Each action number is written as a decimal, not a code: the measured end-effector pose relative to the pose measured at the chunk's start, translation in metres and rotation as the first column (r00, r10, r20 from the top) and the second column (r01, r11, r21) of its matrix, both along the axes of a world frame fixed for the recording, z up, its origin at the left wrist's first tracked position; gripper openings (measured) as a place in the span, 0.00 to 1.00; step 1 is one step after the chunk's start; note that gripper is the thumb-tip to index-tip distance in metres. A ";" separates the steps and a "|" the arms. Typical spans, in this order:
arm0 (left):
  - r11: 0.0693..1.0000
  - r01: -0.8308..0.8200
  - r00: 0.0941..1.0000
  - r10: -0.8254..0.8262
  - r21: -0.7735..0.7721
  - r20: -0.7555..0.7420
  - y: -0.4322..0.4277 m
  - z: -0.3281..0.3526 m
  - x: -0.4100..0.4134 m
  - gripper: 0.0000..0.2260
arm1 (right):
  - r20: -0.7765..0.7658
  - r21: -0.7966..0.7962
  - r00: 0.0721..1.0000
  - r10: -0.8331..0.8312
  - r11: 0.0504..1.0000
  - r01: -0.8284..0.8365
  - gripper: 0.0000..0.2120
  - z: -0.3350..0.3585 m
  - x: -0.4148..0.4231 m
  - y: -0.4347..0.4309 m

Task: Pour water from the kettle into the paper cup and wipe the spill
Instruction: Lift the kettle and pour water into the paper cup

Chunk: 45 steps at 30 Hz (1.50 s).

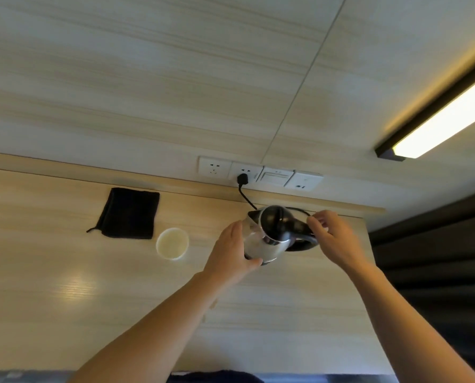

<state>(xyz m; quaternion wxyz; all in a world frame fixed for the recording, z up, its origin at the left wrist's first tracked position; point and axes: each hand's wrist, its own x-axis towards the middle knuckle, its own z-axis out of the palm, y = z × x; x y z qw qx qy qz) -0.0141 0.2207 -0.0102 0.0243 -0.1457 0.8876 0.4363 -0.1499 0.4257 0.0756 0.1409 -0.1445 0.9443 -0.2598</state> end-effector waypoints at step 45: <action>0.638 -0.549 0.778 0.626 0.540 0.050 0.013 -0.007 0.081 0.29 | 0.198 0.044 0.784 0.589 0.793 -0.607 0.23 0.022 0.038 -0.143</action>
